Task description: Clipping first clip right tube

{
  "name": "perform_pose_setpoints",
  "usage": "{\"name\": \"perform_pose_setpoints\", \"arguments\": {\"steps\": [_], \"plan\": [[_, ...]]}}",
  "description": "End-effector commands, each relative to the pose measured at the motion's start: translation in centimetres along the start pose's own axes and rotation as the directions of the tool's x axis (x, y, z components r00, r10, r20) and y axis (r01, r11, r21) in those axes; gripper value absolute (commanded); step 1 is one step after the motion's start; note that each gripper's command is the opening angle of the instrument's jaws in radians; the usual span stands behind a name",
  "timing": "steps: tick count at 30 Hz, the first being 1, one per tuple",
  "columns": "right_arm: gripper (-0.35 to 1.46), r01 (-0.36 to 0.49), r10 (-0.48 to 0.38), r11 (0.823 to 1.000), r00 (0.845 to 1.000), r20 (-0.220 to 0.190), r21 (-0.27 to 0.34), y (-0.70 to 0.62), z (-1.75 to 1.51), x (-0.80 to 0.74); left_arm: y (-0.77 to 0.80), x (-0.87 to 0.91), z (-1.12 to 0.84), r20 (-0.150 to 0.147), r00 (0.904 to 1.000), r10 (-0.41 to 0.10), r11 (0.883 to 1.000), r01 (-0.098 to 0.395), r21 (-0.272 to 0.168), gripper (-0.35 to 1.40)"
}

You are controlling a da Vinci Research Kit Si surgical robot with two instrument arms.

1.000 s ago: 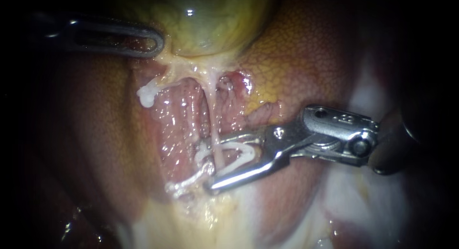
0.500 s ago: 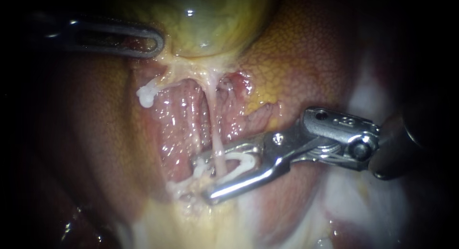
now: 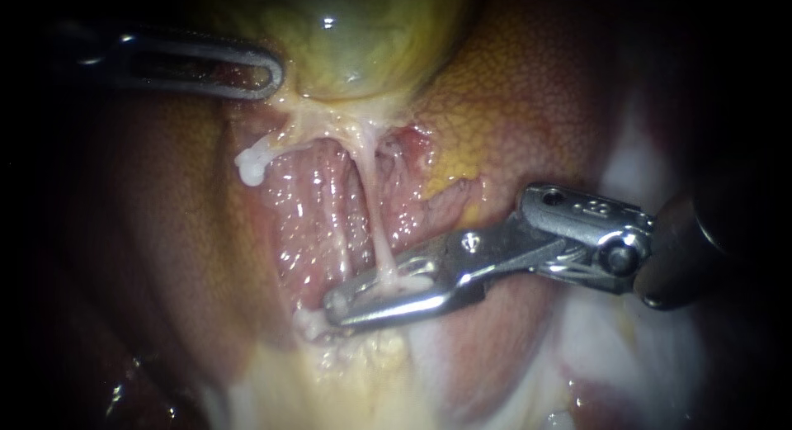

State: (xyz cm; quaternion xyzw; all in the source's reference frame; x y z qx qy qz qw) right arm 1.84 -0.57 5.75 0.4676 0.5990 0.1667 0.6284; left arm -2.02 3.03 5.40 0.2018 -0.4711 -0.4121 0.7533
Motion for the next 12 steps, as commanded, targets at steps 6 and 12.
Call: {"name": "perform_pose_setpoints", "arguments": {"steps": [6,12], "plan": [[-0.35,0.005,-0.005,1.0,1.0,0.003,0.003,0.03,0.0,-0.06,0.0,0.0,0.0,0.0,1.0,0.0,1.0,0.0,0.0,-0.35],[-0.35,0.006,-0.006,1.0,1.0,0.003,0.003,0.03,0.0,-0.07,0.0,0.0,0.0,0.0,1.0,0.0,1.0,0.0,0.0,-0.35]]}}
